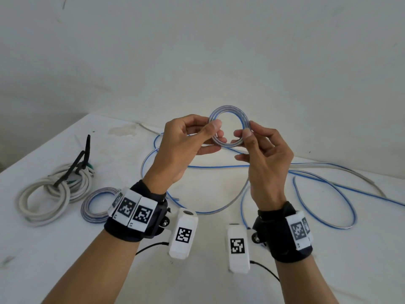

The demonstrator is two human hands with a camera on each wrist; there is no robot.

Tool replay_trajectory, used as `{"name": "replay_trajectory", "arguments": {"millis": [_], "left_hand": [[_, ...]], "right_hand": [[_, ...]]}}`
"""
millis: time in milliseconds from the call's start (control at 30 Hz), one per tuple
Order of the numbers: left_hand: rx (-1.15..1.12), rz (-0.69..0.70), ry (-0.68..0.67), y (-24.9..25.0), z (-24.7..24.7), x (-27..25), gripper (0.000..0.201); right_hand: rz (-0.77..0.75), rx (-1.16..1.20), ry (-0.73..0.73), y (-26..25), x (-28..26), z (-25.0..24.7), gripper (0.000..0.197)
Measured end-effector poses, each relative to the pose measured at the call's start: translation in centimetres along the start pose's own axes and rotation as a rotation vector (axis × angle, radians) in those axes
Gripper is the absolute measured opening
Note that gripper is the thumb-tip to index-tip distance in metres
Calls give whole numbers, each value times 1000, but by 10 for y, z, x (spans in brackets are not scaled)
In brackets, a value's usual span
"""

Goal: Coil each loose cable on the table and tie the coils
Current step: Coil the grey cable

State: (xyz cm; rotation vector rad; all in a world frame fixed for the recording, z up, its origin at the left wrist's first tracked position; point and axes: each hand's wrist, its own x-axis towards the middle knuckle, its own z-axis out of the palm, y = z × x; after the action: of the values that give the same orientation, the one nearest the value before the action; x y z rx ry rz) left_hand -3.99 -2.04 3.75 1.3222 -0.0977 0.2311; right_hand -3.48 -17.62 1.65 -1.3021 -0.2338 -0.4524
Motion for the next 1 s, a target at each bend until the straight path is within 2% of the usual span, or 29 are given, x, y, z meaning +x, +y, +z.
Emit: {"name": "replay_trajectory", "arguments": {"millis": [67,167,233,333,400,533,600,800,900,1000], "left_hand": [[82,-12,-55,-1,-2,1,25],[200,-1,-151,1,-11,3,29],[333,16,-225,1,-17,4,23],[464,-48,-291,1,-25,7,16],[500,-85,-319,2,-26,6,15],[467,-12,-263,3,-24,4,15],[383,22,-199,6,-27,6,16],[58,40,-8,10,-22,7,20],[-26,38,8,4,-10,4,15],[-50,21,-27,1,-5,3,16]], "right_hand": [[-34,-87,-68,-3,7,-11,11],[-46,-281,-277,-5,14,-23,13],[-32,-372,-381,-5,14,-25,16],[-42,-408,-432,-4,13,-25,17],[-61,-420,-429,-4,13,-25,16],[-93,-406,-319,-3,12,-26,16],[-109,-372,-256,-5,14,-28,17],[-40,-158,-200,-4,5,-10,20],[-40,-58,-119,-4,-2,1,27],[-57,-46,-88,-5,2,-4,25]]}}
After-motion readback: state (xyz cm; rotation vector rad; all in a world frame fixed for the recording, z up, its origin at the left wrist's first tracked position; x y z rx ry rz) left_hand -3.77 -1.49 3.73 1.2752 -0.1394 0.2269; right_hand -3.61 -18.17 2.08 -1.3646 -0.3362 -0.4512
